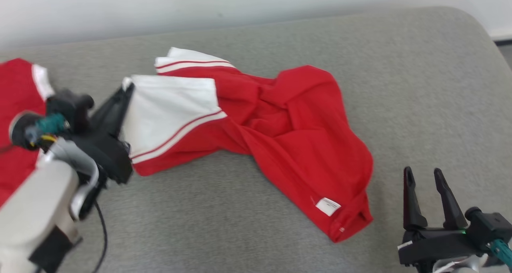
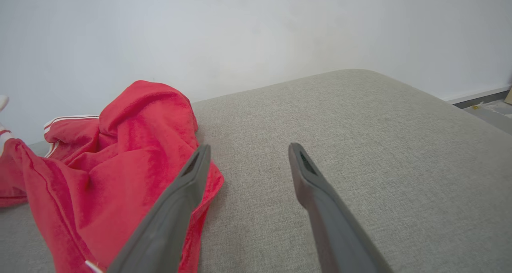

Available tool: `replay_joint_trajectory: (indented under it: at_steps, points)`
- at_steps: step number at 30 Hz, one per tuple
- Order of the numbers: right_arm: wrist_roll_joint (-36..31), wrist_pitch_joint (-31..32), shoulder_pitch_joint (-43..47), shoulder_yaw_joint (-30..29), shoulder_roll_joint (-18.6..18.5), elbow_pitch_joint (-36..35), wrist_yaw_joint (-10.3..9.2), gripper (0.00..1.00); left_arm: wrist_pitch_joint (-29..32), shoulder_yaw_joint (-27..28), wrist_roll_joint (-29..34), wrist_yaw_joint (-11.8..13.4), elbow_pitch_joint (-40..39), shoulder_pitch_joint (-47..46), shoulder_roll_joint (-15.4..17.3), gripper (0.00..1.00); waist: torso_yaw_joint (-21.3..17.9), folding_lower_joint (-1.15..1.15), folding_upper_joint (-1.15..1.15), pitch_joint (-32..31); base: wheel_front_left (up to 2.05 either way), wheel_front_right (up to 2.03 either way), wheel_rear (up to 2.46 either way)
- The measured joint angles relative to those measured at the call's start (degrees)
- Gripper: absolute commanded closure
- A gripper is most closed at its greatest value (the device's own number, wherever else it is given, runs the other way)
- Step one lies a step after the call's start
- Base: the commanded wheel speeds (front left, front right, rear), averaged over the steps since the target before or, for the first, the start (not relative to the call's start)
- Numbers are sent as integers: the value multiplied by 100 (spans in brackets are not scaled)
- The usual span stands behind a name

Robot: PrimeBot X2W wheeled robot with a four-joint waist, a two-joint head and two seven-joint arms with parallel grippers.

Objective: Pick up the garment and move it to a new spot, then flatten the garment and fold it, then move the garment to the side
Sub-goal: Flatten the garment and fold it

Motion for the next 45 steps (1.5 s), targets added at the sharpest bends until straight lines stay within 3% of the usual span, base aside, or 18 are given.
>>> replay_joint_trajectory:
  at_steps: [8, 14, 22, 27, 32, 33, 34, 38, 45]
  points:
    - [-7, 0, 232, -214, -32, -45, 0, 0, -327, -132, -16, 649, -1419, 1502, 149, 100, 572, 0, 0, -216, 0, 0, 0]
    - [-7, 0, 323, -349, -88, -71, 0, 0, -407, -360, -56, 992, -2006, 2477, 155, 100, 889, 0, 0, -319, 0, 0, 0]
    - [-8, 0, 410, -372, -180, -49, 0, 0, -464, -765, -47, 1109, -2047, 3304, 46, 100, 1242, 0, 0, -549, 0, 0, 0]
    - [-5, 0, 481, -346, -229, -34, 0, 0, -580, -615, -209, 1265, -1920, 3688, 3, 100, 1308, -1, 0, -718, 0, 0, 0]
    - [-5, 0, 551, -350, -248, -18, 0, 0, -610, -644, -393, 1155, -1661, 3997, -34, 100, 1313, -1, 0, -825, 0, 0, 0]
    - [-5, 0, 572, -350, -249, -7, 0, 0, -617, -633, -394, 1123, -1593, 4020, -38, 58, 1309, -1, 0, -845, 0, 0, 0]
    - [-5, 0, 589, -357, -249, -1, 0, 0, -644, -580, -380, 1123, -1552, 4024, -55, 1, 1306, -1, -1, -865, 0, 0, 0]
    - [-5, 0, 622, -366, -248, 25, 0, 0, -692, -164, -185, 1196, -1603, 4025, -191, 0, 1303, -1, 0, -964, 0, 0, 0]
    - [-1, -1, 668, -323, -243, 29, 0, 0, -710, 1277, 816, 1318, -2273, 4423, -660, 0, 1253, 0, 0, -1115, 0, 0, 0]
